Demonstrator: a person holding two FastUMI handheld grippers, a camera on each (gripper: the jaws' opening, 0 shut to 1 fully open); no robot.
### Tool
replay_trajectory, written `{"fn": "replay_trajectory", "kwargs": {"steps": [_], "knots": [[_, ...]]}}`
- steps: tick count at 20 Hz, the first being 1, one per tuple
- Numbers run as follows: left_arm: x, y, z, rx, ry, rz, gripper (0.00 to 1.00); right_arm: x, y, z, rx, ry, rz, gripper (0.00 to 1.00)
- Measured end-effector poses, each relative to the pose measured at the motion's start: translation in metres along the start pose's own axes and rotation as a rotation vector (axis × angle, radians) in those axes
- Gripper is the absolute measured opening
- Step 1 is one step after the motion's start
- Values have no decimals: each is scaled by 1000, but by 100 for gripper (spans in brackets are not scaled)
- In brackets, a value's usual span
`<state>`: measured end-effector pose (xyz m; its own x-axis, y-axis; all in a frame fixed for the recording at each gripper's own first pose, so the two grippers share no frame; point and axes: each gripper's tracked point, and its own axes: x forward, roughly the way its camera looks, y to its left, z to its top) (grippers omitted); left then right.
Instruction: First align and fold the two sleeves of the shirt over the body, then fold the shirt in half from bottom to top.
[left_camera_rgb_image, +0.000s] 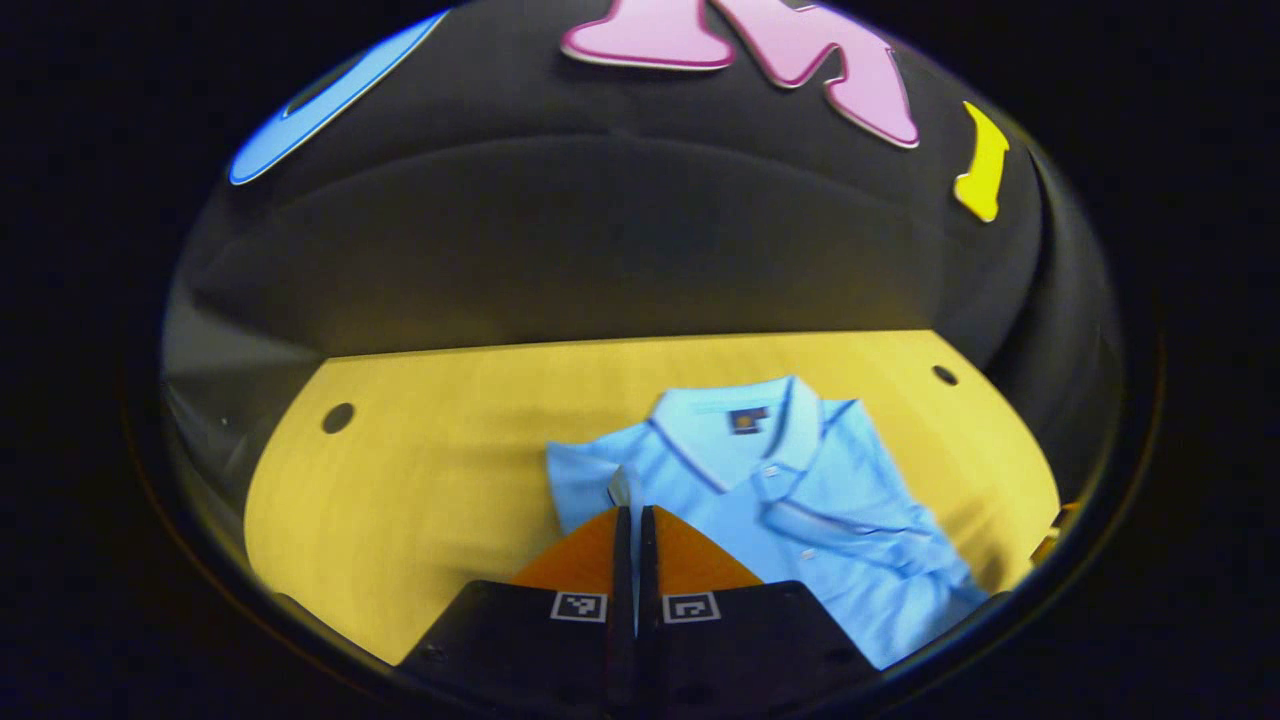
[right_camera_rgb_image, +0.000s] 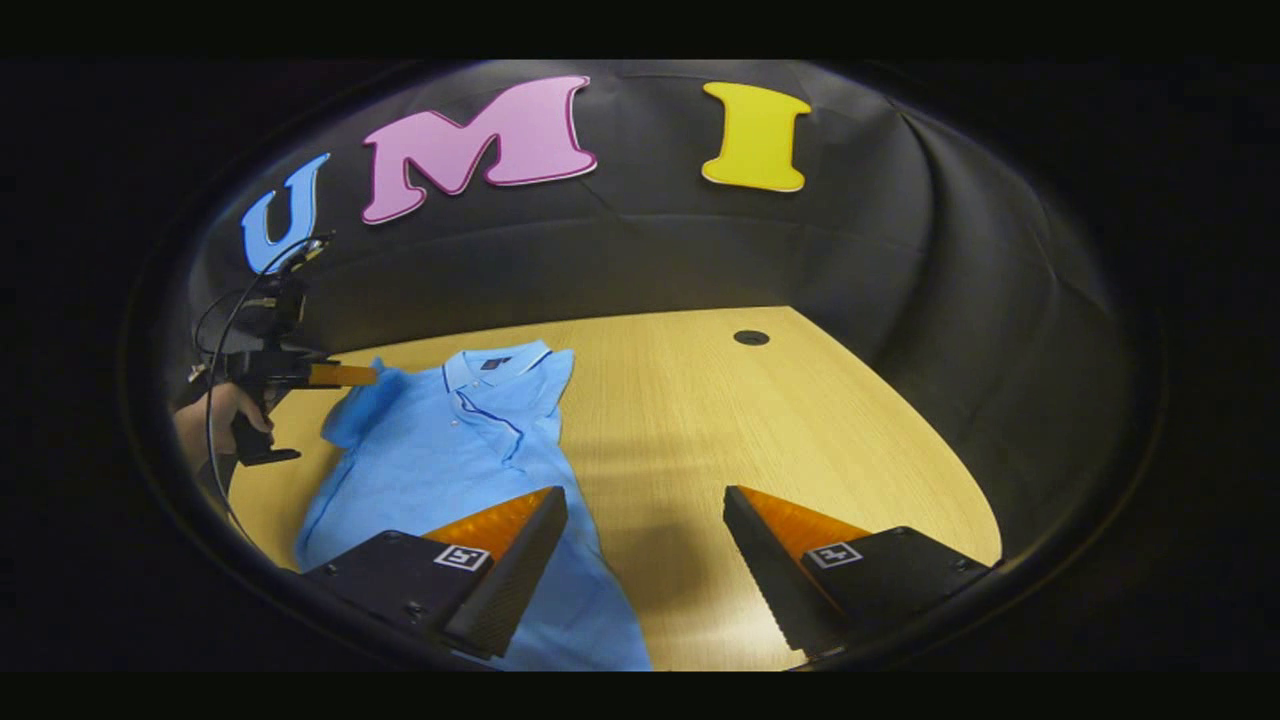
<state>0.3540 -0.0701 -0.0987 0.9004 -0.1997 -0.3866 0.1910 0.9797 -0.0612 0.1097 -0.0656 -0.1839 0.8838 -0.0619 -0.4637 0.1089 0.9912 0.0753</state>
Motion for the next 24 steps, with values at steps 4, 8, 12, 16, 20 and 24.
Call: {"fn": "replay_trajectory", "kwargs": {"steps": [4, 8, 12, 16, 20, 24], "knots": [[-8, -75, 3, -60, -11, -145, 7, -24, -2, -7, 21, -7, -2, 98], [-43, -88, -1, -73, -50, -166, 99, -55, -3, -15, 37, -16, -14, 98], [-113, -65, -19, -38, -67, -133, 97, -91, 1, -23, 56, -18, -22, 98], [-188, -40, -67, -38, -67, -106, 97, -127, 10, -37, 26, -7, -15, 98], [-251, -22, -124, -3, -46, -66, 97, -157, 20, -55, 11, 16, 8, 98], [-295, -8, -183, 11, -4, -30, 97, -171, 22, -78, -2, 53, 12, 98]]}}
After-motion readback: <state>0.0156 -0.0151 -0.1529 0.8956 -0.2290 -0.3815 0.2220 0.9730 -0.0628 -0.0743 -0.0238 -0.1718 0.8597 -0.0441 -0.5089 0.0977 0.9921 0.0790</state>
